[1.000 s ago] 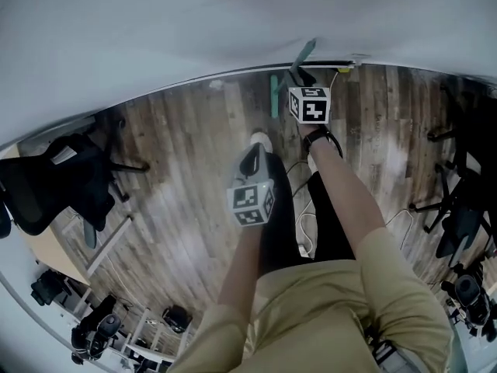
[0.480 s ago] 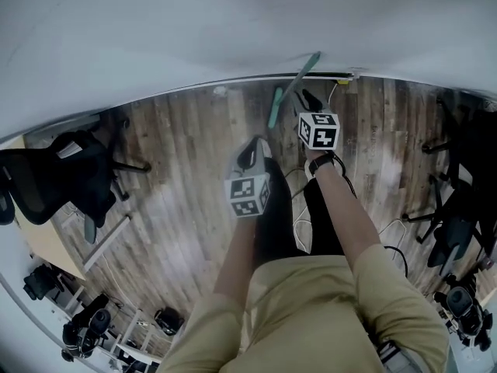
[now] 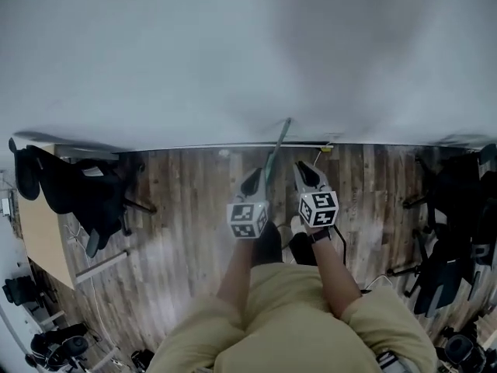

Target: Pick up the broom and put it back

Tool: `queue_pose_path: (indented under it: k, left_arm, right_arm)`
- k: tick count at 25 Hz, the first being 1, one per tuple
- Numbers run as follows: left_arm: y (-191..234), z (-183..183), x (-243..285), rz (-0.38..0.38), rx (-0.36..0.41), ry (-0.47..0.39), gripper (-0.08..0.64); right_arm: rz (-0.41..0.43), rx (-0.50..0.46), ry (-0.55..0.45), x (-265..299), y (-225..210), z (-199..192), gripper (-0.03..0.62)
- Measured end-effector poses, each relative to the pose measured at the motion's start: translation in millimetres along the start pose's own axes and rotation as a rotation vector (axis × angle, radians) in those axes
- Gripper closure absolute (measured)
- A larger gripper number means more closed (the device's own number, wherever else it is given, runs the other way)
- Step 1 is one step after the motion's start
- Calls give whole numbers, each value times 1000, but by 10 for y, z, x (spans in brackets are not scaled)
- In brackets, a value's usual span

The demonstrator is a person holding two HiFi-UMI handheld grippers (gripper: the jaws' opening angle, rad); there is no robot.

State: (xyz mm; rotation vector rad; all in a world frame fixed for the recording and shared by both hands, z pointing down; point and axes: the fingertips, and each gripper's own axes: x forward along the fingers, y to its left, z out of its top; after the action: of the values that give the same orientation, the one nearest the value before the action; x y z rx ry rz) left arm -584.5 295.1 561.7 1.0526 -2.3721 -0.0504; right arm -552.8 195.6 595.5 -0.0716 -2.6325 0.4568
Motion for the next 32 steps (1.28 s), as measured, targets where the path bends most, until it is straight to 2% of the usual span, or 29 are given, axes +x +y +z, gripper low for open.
queue_pose_path:
  k: [3, 7, 10, 13, 16, 21, 32]
  left_arm:
    - [-365, 379, -139, -13, 46, -64, 561]
    - [-784, 847, -409, -25, 144, -151, 561]
    - [-1024, 1218, -738, -16, 218, -238, 561]
    - [-1141, 1524, -1023, 2, 233, -327, 561]
    - [-1226, 1651, -1245, 21, 238, -382, 561]
    - [-1375, 1637, -1409, 31, 260, -418, 561]
    - [-1686, 1486, -1543, 33, 256, -425, 561]
  right_arm:
    - [29, -71, -93, -380, 126, 507, 585]
    - [62, -225, -212, -859, 329, 1096, 588]
    - [43, -265, -285, -1234, 350, 1431, 588]
    - [53, -289, -351, -1515, 385, 1746, 588]
    - [74, -332, -423, -1789, 525, 1972, 588]
    - [97, -348, -493, -2103, 723, 2057, 588]
    - [114, -341, -480, -2319, 637, 1941, 588]
